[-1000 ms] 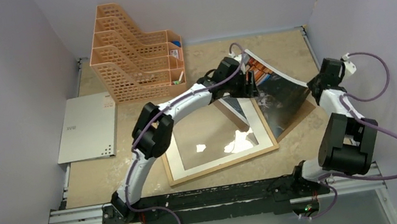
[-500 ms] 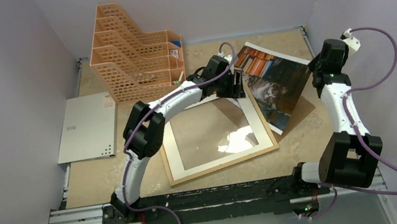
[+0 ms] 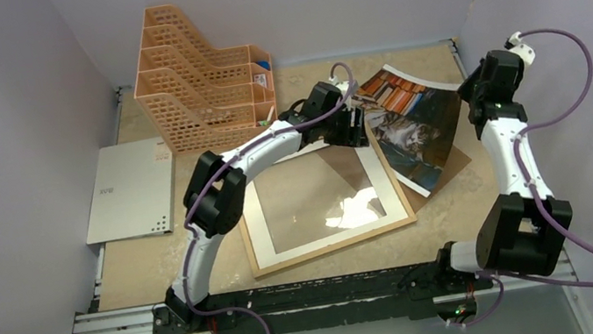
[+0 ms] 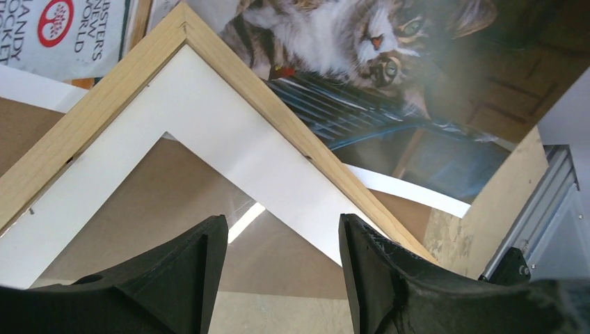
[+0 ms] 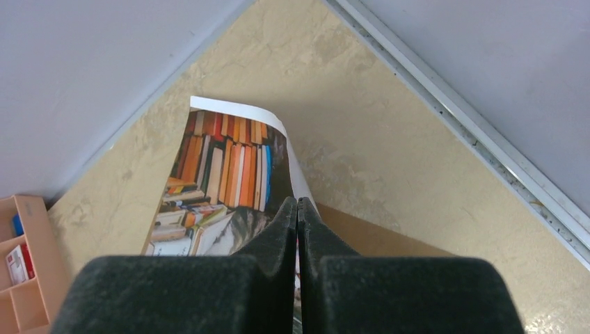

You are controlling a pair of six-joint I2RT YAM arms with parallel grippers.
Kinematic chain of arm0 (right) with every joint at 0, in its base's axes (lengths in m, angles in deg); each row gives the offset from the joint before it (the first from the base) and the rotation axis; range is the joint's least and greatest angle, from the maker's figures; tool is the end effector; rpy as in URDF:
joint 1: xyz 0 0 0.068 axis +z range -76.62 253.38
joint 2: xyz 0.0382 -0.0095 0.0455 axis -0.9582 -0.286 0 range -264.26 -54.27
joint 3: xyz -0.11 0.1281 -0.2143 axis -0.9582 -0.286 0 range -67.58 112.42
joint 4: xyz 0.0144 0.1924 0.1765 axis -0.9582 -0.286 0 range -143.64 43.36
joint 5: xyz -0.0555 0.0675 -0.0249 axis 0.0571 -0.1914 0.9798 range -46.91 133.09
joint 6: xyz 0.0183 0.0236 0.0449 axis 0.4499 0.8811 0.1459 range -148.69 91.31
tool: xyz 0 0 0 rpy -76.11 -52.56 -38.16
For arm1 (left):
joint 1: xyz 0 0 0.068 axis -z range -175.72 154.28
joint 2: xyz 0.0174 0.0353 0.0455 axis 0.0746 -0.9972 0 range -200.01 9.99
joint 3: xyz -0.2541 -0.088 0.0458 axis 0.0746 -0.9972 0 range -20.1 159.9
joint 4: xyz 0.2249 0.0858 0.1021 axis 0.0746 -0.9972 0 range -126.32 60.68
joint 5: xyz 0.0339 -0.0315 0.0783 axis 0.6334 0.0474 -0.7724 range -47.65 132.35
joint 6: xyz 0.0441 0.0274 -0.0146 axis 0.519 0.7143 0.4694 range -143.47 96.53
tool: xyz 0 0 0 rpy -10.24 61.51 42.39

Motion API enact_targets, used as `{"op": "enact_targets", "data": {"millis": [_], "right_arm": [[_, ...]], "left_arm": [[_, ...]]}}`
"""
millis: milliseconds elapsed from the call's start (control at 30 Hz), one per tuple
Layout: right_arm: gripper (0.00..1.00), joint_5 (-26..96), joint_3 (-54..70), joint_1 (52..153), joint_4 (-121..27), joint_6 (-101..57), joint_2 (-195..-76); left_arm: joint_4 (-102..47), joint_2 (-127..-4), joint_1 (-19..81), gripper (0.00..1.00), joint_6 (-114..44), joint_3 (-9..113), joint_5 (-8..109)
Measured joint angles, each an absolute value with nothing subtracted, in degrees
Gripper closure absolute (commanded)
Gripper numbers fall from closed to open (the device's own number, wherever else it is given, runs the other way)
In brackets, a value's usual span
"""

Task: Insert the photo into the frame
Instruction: Pick up the photo at the center of the board.

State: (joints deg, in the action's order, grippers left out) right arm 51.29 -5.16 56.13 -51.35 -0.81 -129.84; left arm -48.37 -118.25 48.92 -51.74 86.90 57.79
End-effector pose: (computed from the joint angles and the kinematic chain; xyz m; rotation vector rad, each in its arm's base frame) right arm 0.2950 -0.0969 0.3383 0.8108 1.6956 -0.0073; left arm 0.3606 -0.3694 0.2179 0.4976 2.3858 -0.9346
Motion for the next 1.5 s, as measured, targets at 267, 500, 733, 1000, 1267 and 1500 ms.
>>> {"op": "enact_targets", "data": {"millis": [267,500,733,1000,1267,1500], "right_arm": [[1.00,50.86,3.75,56.13,-60.57,1.72,-135.43],[1.00,48.47,4.24,56.13,-64.96,4.08,-135.89],[1.00,45.37,6.84,56.13,-68.22,6.92,-135.89],[1.00,41.55,9.09,56.13,-70.84,10.27,-135.89],[1.00,40.10,11.82,56.06,-73.20,13.04,-135.89],[1.00,38.38,12.21,55.69,-74.45,15.08,-135.89]], "left_arm": [[-43.23,-115.94,51.31,0.23,-48.42,87.69,58.20],[-38.69,-115.94,58.30,0.21,-48.07,93.78,55.67],[-36.50,-116.27,63.17,0.21,-49.47,92.85,51.82],[-34.10,-118.84,67.20,0.20,-49.32,92.50,45.83],[-32.13,-121.69,72.44,0.20,-47.87,92.50,36.19],[-27.41,-122.80,73.49,0.19,-47.74,92.47,29.81]]}}
